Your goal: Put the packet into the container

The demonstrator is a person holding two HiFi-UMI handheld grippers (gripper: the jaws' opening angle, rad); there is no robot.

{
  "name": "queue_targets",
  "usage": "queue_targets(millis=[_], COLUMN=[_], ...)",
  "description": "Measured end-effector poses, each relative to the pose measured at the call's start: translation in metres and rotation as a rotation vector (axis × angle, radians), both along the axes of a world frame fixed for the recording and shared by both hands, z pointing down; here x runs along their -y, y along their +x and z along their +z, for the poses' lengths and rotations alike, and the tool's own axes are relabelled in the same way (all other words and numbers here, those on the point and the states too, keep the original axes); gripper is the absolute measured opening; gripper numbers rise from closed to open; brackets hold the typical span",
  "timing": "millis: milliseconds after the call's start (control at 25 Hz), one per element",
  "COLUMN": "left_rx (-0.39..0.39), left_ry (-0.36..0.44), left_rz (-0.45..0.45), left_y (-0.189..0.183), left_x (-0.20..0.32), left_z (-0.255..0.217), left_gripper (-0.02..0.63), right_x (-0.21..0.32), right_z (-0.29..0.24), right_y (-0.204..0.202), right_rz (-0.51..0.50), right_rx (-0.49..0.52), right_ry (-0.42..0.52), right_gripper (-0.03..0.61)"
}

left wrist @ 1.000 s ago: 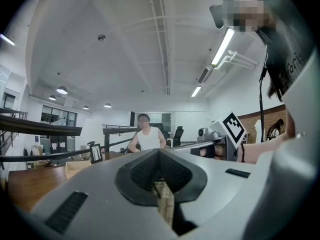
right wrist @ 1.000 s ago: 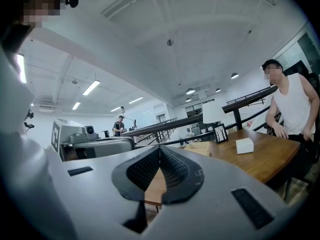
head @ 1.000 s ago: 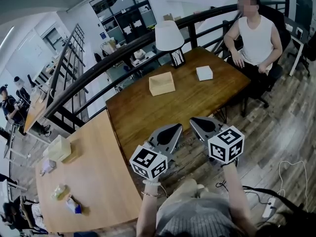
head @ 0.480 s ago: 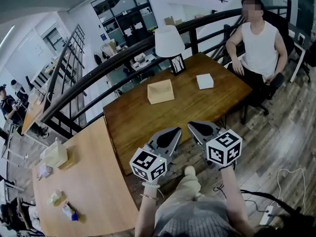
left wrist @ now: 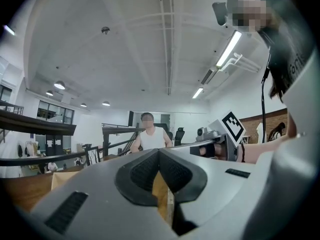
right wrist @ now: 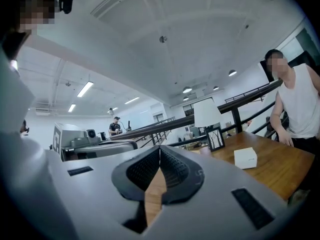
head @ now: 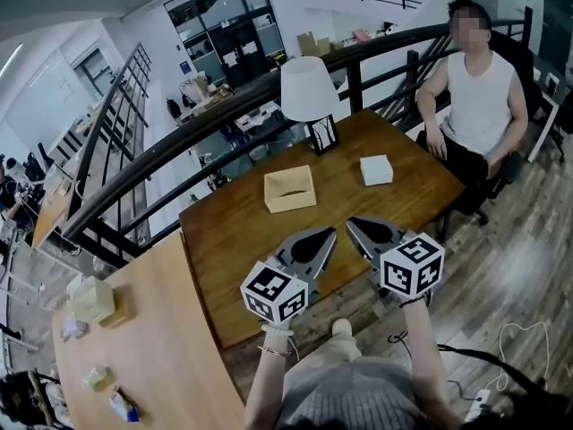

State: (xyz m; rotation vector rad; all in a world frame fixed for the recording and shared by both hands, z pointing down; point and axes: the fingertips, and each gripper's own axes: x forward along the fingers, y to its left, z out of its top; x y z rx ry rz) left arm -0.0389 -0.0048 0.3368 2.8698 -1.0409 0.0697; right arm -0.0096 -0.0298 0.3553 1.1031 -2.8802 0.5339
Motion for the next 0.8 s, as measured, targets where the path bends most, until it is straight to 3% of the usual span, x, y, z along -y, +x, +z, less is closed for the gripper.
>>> queue_targets(millis=[520, 800], left_rx=[-0.022, 0.006], left_ry=[-0.027, -0.053], left_rz=[0.034, 0.062], left_y=[0.000, 0.007], left_x=[0.086, 0.109], left_z=[0.012, 0.030], left_gripper=[0.006, 0.005], right_x=[0.083, 0.111], right_z=[0.011, 0.024], right_y=[-0.002, 0.010], right_rz=[0.011, 0.044], right_rx=[-0.035, -0.027], right_ry=[-0.023, -0.041], right_gripper=[0.012, 0.012])
